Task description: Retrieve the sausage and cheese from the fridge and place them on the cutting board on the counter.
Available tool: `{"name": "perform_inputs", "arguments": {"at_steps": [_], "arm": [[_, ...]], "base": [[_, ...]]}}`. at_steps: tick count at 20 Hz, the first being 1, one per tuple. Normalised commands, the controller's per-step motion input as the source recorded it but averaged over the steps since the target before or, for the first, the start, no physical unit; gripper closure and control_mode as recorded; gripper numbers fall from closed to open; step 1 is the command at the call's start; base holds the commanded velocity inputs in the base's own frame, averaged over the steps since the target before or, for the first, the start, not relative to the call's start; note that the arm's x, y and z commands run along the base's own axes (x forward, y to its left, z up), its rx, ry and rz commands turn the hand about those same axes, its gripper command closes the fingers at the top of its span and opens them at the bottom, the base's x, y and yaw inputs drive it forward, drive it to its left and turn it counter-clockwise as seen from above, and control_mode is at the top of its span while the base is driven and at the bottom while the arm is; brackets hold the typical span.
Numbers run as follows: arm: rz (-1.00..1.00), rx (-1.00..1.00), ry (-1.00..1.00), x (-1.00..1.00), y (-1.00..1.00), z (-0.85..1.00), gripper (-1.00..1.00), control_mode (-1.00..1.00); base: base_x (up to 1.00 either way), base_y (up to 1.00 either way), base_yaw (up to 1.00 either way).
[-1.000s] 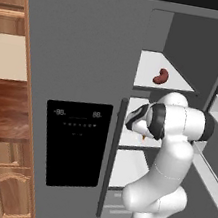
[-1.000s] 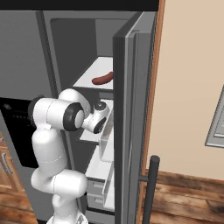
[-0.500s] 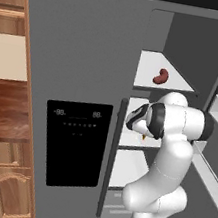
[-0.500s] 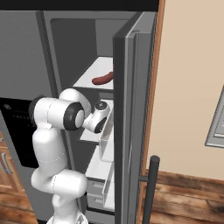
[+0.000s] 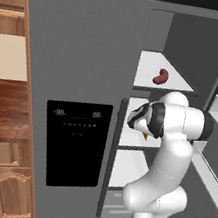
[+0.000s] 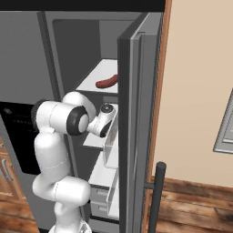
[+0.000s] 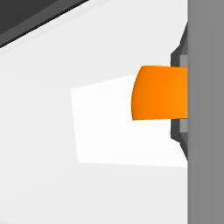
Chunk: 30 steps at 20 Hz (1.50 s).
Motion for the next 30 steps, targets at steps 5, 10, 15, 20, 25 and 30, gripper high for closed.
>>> {"name": "perform_inputs", "arguments": {"at_steps": [5,10,15,20,25,30], "arm": [[0.00,0.00,0.01,-0.88,0.21,-0.02,1.00,-1.00],[0.00,0.01,0.00,-0.81,0.44,0.19,1.00,-1.00],[0.01,0.01,-0.02,-0.42,0.54,0.87,1.00,-1.00],[0.01,0.00,0.00,-0.63,0.30,1.00,1.00,-1.00],[0.00,0.00,0.06,-0.98,0.02,0.79,1.00,-1.00],[0.00,0.00,0.09,-0.76,0.00,0.66,1.00,-1.00]], "base": [[0.00,0.00,0.00],[0.00,0.00,0.00],[0.00,0.00,0.00],[0.00,0.00,0.00],[0.00,0.00,0.00],[0.00,0.00,0.00]]}}
